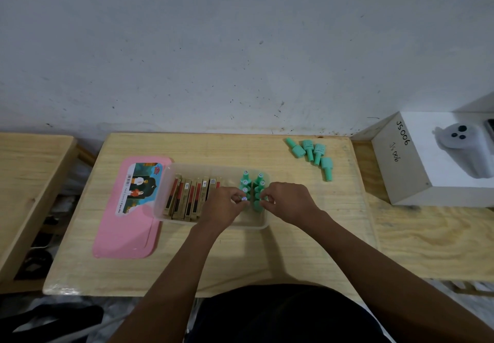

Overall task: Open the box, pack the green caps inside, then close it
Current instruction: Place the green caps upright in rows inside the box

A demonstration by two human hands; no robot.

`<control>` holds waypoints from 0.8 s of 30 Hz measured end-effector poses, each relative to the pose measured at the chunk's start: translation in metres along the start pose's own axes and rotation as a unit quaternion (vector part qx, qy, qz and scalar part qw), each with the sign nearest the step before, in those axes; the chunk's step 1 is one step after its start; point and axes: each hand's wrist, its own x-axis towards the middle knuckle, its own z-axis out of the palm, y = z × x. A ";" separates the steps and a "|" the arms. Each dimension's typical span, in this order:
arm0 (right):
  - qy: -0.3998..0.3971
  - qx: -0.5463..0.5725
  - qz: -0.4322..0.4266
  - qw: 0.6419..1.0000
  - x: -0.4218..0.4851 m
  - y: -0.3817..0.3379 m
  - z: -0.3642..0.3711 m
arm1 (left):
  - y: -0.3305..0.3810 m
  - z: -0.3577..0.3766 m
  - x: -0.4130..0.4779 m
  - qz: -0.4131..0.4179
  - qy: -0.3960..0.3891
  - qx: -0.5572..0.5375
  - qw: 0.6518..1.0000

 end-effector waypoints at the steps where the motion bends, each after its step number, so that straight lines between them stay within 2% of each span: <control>1: 0.001 -0.002 -0.002 1.000 -0.001 0.000 0.001 | -0.001 0.000 0.000 -0.002 0.000 0.000 1.000; 6: 0.012 0.000 -0.006 1.000 -0.004 0.001 0.001 | 0.001 -0.001 0.000 0.000 0.007 -0.004 1.000; 10: 0.062 0.055 0.019 0.996 -0.008 0.009 -0.004 | 0.014 -0.004 -0.002 0.039 0.075 -0.001 0.996; 15: 0.133 0.140 0.149 0.970 -0.014 0.048 -0.013 | 0.046 0.002 0.008 0.097 0.133 -0.041 0.985; 20: 0.157 0.206 0.286 0.923 -0.027 0.101 -0.011 | 0.092 0.024 0.034 0.132 0.117 -0.069 0.982; 24: 0.155 0.259 0.358 0.884 -0.036 0.138 0.000 | 0.132 0.043 0.067 0.113 0.105 -0.124 0.980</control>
